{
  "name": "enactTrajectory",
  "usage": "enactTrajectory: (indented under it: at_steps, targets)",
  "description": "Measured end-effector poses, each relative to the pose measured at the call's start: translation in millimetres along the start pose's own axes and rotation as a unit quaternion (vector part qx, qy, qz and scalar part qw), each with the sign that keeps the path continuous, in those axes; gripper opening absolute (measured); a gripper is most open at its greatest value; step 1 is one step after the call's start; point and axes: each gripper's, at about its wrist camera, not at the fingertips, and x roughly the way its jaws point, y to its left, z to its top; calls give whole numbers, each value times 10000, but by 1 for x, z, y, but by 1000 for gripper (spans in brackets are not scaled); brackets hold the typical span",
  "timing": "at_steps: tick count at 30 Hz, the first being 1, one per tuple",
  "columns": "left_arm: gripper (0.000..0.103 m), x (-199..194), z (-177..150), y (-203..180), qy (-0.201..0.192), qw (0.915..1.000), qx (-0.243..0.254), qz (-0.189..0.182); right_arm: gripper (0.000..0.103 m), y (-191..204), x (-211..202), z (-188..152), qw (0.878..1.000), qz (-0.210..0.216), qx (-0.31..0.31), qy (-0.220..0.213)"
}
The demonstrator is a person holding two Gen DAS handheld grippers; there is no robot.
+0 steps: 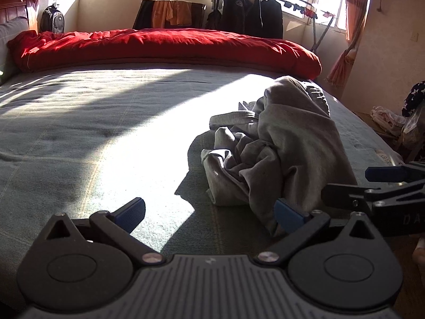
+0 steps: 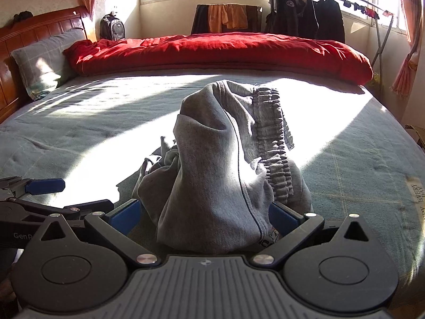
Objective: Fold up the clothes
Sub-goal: 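Move both tools toward the crumpled grey sweatpants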
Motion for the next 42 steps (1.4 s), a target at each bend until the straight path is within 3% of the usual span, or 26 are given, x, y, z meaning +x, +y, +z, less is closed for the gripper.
enactTrajectory:
  at_steps: [6, 10, 16, 20, 25, 31, 36, 42]
  targets:
    - [102, 9, -2, 9, -2, 9993, 289, 245, 103, 23, 12, 1, 9994, -179, -176, 226]
    - [102, 7, -1, 27, -173, 9994, 228, -215, 103, 31, 11, 4, 9993, -214, -71, 289]
    - [103, 0, -8, 36, -879, 9924, 568, -643, 103, 35, 7, 6, 9993, -126, 194, 281]
    - [102, 9, -3, 35, -436, 9957, 314, -759, 102, 45, -2, 2, 9994, -150, -305, -80]
    - [102, 22, -9, 29, -39, 9977, 252, -632, 97, 45, 0, 2, 9982, -64, -585, -137]
    - [102, 29, -10, 22, 61, 9987, 306, -399, 97, 15, -4, -3, 9975, -76, -654, -251]
    - [102, 28, -8, 5, 117, 9969, 753, -220, 101, -26, -3, -12, 9985, -208, -447, -248]
    - [102, 3, 1, -28, -44, 9890, 1406, -447, 103, -83, 2, -22, 9976, 493, 479, -43]
